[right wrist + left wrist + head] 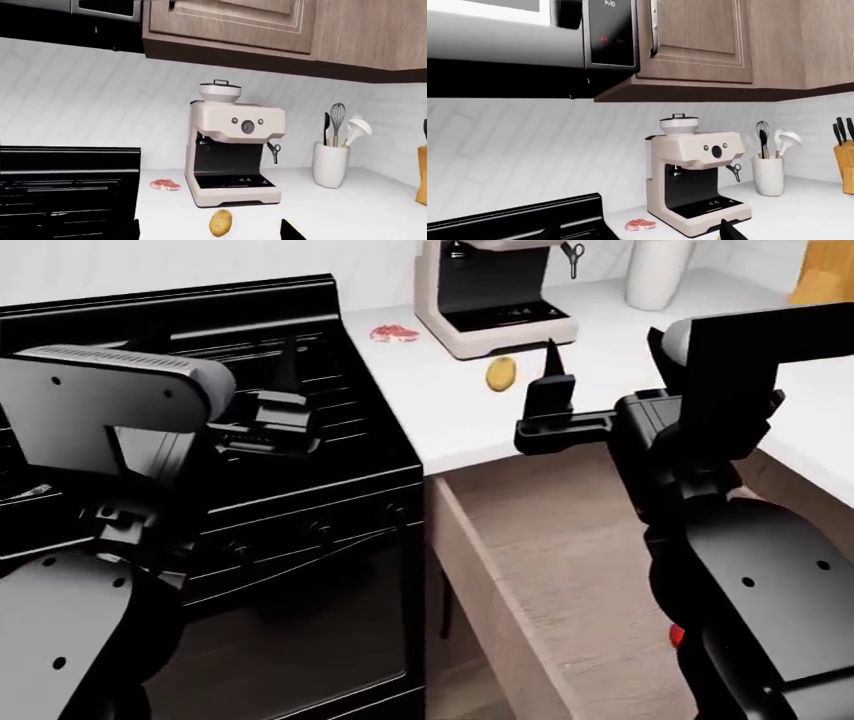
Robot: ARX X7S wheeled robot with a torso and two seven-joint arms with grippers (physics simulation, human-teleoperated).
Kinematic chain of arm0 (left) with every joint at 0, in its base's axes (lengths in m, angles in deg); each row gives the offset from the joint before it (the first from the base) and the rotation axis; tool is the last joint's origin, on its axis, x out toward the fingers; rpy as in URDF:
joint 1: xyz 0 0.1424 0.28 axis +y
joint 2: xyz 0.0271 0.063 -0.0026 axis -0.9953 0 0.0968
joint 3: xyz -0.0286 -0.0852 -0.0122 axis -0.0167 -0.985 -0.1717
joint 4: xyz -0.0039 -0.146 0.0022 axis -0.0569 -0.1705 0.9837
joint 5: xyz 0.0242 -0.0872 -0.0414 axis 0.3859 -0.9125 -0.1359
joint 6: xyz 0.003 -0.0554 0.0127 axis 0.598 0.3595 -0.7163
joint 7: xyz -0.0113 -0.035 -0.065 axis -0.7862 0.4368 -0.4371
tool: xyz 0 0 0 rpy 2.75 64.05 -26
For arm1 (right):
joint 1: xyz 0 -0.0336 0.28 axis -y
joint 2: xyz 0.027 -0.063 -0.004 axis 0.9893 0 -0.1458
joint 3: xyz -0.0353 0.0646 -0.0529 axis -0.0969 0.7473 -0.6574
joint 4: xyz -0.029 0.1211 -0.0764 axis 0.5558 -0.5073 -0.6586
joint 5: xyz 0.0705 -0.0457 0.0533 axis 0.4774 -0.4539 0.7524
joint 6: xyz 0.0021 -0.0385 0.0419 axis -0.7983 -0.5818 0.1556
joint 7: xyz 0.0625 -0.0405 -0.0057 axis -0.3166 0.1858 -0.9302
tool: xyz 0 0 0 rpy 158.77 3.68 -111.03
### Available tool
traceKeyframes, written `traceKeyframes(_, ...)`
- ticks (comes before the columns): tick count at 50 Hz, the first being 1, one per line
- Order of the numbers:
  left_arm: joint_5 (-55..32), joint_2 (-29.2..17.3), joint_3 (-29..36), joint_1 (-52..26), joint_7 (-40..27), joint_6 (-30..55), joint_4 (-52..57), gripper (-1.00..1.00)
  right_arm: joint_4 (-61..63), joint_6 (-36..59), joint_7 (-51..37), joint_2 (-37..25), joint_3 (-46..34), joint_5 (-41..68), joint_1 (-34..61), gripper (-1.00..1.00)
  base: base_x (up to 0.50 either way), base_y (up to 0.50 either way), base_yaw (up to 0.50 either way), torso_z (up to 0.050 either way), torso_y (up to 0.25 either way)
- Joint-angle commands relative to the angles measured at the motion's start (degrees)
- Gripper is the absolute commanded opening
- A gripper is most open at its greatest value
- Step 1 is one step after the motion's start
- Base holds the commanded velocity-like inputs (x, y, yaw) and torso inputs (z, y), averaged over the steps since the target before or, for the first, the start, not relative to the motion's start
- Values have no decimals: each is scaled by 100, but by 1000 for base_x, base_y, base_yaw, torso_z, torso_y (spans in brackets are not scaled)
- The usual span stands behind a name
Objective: Close the right drawer.
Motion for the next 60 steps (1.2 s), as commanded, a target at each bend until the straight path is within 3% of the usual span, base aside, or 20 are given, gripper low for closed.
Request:
traceKeyframes(1, -68, -40, -43, 56, -17, -41, 16, 100, 43, 19, -57, 3, 41, 51, -3, 100, 0, 0, -500, 0, 0)
traceKeyframes(60, -316, -199, -91, 264, -116, -334, -117, 100, 185, -182, -239, -180, 101, 228, -178, 100, 0, 0, -500, 0, 0)
